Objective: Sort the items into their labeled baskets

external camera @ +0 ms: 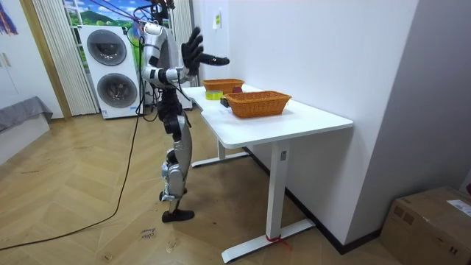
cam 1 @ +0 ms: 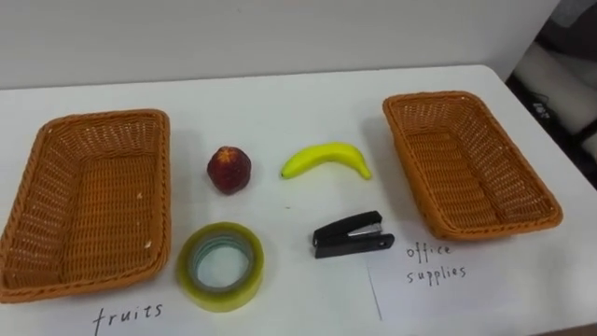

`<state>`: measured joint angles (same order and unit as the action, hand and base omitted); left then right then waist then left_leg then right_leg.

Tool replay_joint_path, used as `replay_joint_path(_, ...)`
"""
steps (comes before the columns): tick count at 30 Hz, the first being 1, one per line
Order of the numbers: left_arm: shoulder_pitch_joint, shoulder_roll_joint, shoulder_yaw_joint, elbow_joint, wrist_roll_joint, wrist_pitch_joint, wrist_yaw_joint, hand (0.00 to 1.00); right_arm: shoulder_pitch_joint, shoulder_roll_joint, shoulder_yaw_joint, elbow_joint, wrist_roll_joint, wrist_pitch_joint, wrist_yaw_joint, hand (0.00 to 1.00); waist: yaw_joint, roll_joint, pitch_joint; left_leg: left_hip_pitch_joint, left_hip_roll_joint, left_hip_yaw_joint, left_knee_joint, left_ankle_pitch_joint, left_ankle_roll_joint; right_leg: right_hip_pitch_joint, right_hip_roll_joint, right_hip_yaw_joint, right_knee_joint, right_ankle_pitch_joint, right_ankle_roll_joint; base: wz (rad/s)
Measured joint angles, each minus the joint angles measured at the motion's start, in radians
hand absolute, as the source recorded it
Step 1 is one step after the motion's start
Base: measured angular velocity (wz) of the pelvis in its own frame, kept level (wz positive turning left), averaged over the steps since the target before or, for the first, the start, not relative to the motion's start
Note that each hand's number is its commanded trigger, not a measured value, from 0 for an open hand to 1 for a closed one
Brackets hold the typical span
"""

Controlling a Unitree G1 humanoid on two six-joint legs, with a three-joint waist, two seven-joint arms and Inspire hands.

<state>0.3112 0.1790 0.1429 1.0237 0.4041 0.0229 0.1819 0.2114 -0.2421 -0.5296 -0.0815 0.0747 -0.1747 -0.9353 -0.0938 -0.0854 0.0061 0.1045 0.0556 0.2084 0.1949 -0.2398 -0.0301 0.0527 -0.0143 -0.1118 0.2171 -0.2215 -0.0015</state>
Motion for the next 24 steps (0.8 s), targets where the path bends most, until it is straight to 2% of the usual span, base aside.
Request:
replay_joint_path(3, -0.008, 0.0, -0.009, 0.018, 0.001, -0.001, 0.0, 0.0, -0.019, -0.001, 0.011, -0.078, -0.017, 0.0, 0.001, 0.0, 0.012, 0.001, 0.0017, -0.006, 0.0, 0.0, 0.0, 0.0, 0.0, -0.002, -0.001, -0.004, 0.001, 0.0, 0.0, 0.0)
replay_joint_path(7, -0.009, 0.0, -0.008, 0.037, 0.001, 0.0, -0.004, 0.0, -0.019, -0.02, 0.041, -0.163, -0.055, 0.001, 0.025, 0.0, 0.021, 0.0, -0.0003, -0.006, 0.0, -0.008, 0.0, 0.0, 0.0, 0.001, -0.002, -0.015, -0.005, 0.0, 0.0, 0.07)
replay_joint_path(11, -0.01, 0.001, -0.008, 0.052, 0.0, 0.003, -0.005, 0.0, -0.053, -0.072, 0.072, -0.18, -0.091, 0.003, 0.054, 0.0, 0.033, -0.005, -0.0037, -0.005, 0.0, -0.016, -0.007, 0.0, 0.0, 0.001, -0.002, -0.025, -0.001, 0.0, -0.001, 0.05)
replay_joint_path(13, -0.01, 0.003, -0.008, 0.051, 0.0, 0.007, -0.009, 0.0, -0.073, -0.085, 0.077, -0.188, -0.119, 0.015, 0.074, 0.0, 0.035, -0.01, -0.0048, -0.005, 0.001, -0.018, -0.006, 0.0, 0.0, 0.0, -0.002, -0.029, 0.003, 0.0, -0.001, 0.05)
replay_joint_path(19, -0.013, 0.01, -0.022, 0.052, 0.003, 0.038, -0.045, 0.0, -0.109, -0.099, 0.121, -0.226, -0.132, 0.043, 0.155, 0.0, 0.048, -0.026, -0.0048, -0.005, 0.001, -0.02, -0.004, 0.0, 0.0, 0.004, -0.002, -0.031, 0.004, 0.001, -0.001, 0.01)
replay_joint_path(20, -0.013, 0.015, -0.025, 0.05, 0.003, 0.038, -0.049, 0.0, -0.112, -0.099, 0.128, -0.226, -0.141, 0.044, 0.178, 0.0, 0.049, -0.03, -0.0025, -0.005, 0.001, -0.023, -0.001, 0.0, 0.0, 0.013, -0.003, -0.035, 0.004, 0.002, -0.002, 0.06)
replay_joint_path(24, -0.015, 0.03, -0.04, 0.039, 0.004, 0.037, -0.07, 0.0, -0.137, -0.101, 0.17, -0.226, -0.17, 0.044, 0.243, 0.0, 0.054, -0.024, -0.0017, -0.006, 0.001, -0.025, 0.005, 0.0, 0.0, 0.02, -0.005, -0.04, 0.005, 0.002, -0.002, 0.03)
